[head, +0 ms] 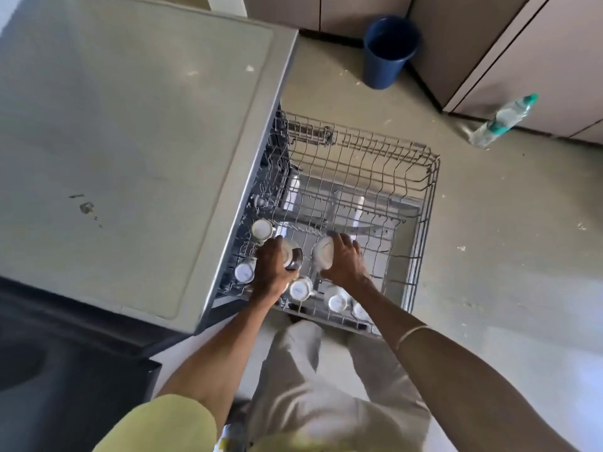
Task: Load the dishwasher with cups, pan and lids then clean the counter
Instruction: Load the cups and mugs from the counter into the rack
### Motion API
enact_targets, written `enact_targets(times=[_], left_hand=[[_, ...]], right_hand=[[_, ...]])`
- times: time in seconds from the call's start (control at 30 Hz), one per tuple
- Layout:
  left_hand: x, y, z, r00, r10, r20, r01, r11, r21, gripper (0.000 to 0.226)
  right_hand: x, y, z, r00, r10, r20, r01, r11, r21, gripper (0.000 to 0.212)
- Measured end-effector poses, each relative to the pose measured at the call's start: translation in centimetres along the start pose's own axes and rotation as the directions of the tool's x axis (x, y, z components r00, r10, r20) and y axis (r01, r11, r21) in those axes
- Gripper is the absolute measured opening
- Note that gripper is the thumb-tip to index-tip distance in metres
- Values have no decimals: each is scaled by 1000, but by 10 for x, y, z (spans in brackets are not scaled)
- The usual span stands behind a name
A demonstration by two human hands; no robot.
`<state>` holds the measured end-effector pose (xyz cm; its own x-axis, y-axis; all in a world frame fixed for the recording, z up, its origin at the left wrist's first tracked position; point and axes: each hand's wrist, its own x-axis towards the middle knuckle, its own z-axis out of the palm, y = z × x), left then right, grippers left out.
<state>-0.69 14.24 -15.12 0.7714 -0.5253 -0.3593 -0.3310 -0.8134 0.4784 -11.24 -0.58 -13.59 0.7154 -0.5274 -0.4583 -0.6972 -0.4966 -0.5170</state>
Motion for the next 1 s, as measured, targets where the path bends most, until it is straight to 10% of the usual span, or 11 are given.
enact_targets(times=[1.0], left_hand=[[5, -13, 36, 1000, -9, -14, 12, 971, 240, 89]], right_hand=[[63, 19, 26, 993, -6, 122, 33, 976, -218, 146]])
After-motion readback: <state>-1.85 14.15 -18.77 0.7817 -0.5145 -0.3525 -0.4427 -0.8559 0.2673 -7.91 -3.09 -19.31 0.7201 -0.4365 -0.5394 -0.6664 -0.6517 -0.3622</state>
